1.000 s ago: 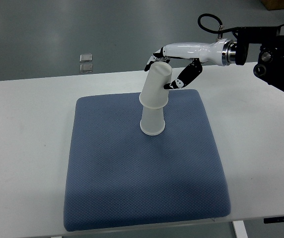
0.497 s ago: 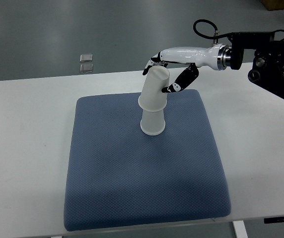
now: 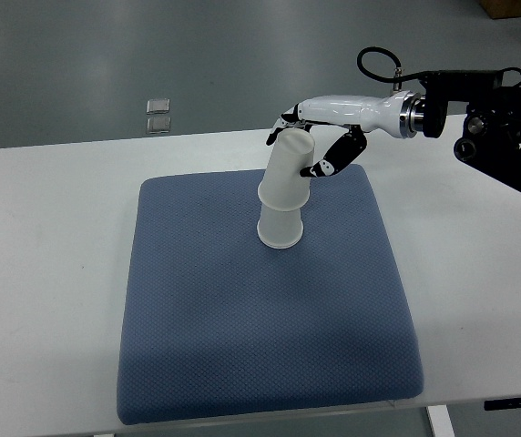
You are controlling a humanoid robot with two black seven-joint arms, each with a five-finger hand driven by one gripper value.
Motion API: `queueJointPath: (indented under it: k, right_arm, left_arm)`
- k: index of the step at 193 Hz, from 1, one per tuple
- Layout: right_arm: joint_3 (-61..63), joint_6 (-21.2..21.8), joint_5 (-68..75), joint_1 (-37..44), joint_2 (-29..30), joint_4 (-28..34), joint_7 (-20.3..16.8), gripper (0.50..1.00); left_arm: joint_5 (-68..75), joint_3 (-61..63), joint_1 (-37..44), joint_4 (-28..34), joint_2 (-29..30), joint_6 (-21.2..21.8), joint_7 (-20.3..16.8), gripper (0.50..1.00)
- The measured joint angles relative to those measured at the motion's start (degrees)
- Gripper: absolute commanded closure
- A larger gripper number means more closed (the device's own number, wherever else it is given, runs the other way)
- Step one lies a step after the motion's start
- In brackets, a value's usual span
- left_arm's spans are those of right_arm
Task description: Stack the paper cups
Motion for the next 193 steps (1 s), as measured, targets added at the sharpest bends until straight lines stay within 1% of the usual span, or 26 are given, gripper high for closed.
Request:
queueJointPath:
  k: [7, 17, 20, 32, 37, 54, 100, 124, 140, 162, 193]
  right_arm:
    - [-0.19, -0.02, 0.0, -0.06, 0.01, 0.0, 0.0, 0.754]
    - [-0.36, -0.03, 0.0, -0.14, 0.03, 0.0, 0.0, 0.732]
    - [-0.39, -0.05, 0.0, -0.16, 0.03, 0.0, 0.0, 0.709]
    - [-0.44, -0.06, 0.02, -0.22, 0.24, -0.01, 0.0, 0.664]
    - [-0.45, -0.07, 0.04, -0.23, 0.43, -0.01, 0.0, 0.632]
    - [-0.47, -0.38, 0.07, -0.27, 0.83, -0.04, 0.0, 0.609]
    - [-0.47, -1.28, 0.28, -0.26, 0.8, -0.08, 0.0, 0.607]
    - [0.07, -2.65, 1.05, -0.45, 0.24, -0.34, -0.1, 0.607]
    - [1.03, -4.37, 2.61, -1.64, -0.05, -1.13, -0.75, 0.607]
    - [4.69, -7.55, 8.82, -5.4, -0.06, -3.18, -1.72, 0.607]
    - [10.35, -9.78, 21.23, -9.75, 0.87, -7.41, -3.75, 0.607]
  left_arm:
    - [0.01, 0.0, 0.0, 0.0, 0.0, 0.0, 0.0, 0.5]
    - [0.01, 0.0, 0.0, 0.0, 0.0, 0.0, 0.0, 0.5]
    - [0.01, 0.0, 0.0, 0.0, 0.0, 0.0, 0.0, 0.5]
    - [0.01, 0.0, 0.0, 0.0, 0.0, 0.0, 0.0, 0.5]
    - [0.01, 0.0, 0.0, 0.0, 0.0, 0.0, 0.0, 0.5]
    - [0.01, 0.0, 0.0, 0.0, 0.0, 0.0, 0.0, 0.5]
    - [0.01, 0.0, 0.0, 0.0, 0.0, 0.0, 0.0, 0.5]
    - [0.01, 0.0, 0.0, 0.0, 0.0, 0.0, 0.0, 0.5]
    - [0.01, 0.0, 0.0, 0.0, 0.0, 0.01, 0.0, 0.5]
    - [0.01, 0.0, 0.0, 0.0, 0.0, 0.01, 0.0, 0.5]
    - [0.01, 0.0, 0.0, 0.0, 0.0, 0.01, 0.0, 0.5]
